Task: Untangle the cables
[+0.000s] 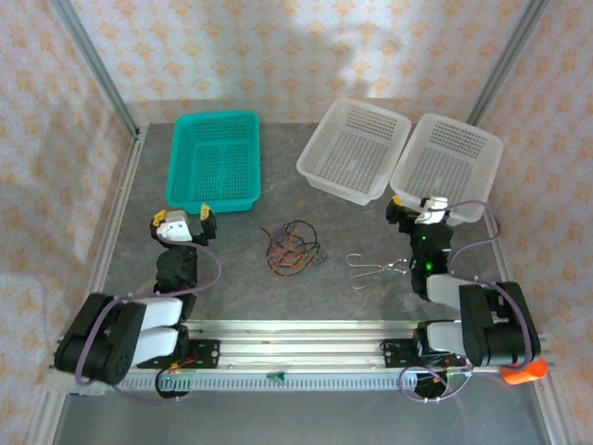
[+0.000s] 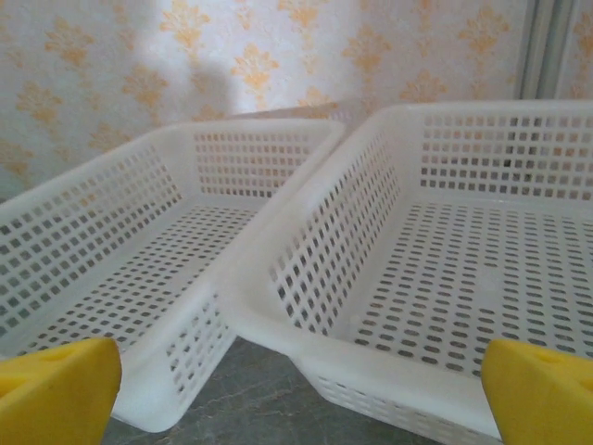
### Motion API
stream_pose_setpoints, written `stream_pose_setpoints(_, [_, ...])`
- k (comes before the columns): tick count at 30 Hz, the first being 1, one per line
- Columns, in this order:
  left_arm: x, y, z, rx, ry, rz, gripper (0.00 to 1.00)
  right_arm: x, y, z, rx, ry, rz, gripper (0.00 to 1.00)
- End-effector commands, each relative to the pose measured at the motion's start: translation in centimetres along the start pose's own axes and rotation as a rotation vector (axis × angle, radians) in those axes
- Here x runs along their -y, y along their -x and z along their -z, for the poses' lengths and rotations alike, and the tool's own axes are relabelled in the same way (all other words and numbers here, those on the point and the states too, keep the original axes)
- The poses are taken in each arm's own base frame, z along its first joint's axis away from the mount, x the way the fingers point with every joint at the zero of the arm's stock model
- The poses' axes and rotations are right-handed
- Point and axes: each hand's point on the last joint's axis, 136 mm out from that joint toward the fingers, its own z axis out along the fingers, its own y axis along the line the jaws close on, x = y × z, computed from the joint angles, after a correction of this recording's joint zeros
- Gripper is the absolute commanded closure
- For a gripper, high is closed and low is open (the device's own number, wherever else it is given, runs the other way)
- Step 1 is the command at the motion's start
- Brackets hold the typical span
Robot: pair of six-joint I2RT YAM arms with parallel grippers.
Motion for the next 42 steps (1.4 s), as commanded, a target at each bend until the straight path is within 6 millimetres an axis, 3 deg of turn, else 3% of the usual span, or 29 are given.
stream_pose_setpoints(1, [-0.7,-0.5,0.2,-0.062,0.052,0.012,0.01,-0.5,-0.2,0.5,-0.036,0.022,0.007,0.0])
stream_pose_setpoints(11, [-1.0,3.5,1.5,-0.053,0.042,0.127,0.01,-2.5,4.4,2.4,0.004,0.112,-0.132,0.0])
stream_pose_setpoints(14, [-1.6,4.9,1.7,-0.068,0.08,0.214,0.01,-2.3,5.4,2.6,-0.008,0.089,-0.217,0.0])
stream_pose_setpoints(18, [-4.3,5.3,1.9,-0.132,0.275,0.376,0.01,-0.7,6.4,2.9,-0.025,-0.018,-0.326,0.0])
stream_pose_setpoints(21, [-5.0,5.2,1.8,-0.224,0.375,0.405,0.01,2.4,6.8,3.5,-0.041,-0.225,-0.451,0.0])
stream_pose_setpoints(23, [-4.2,5.1,1.2,-0.293,0.358,0.389,0.0,3.8,6.7,3.7,-0.075,-0.336,-0.494,0.0])
stream_pose_setpoints(27, [-1.6,5.2,-0.6,-0.406,0.272,0.373,0.01,3.1,6.6,2.9,-0.183,-0.334,-0.473,0.0])
stream_pose_setpoints(32, [3.5,4.1,-2.4,-0.579,0.126,0.337,0.01,-1.4,6.2,1.4,-0.349,-0.125,-0.444,0.01])
stream_pose_setpoints(35, [6.6,4.5,-2.1,-0.587,0.079,0.29,0.01,-3.1,5.9,0.9,-0.398,-0.103,-0.397,0.04])
stream_pose_setpoints(42, [12.9,3.5,-1.6,-0.685,-0.066,0.247,0.01,-5.8,2.5,0.2,-0.619,-0.124,-0.249,0.08])
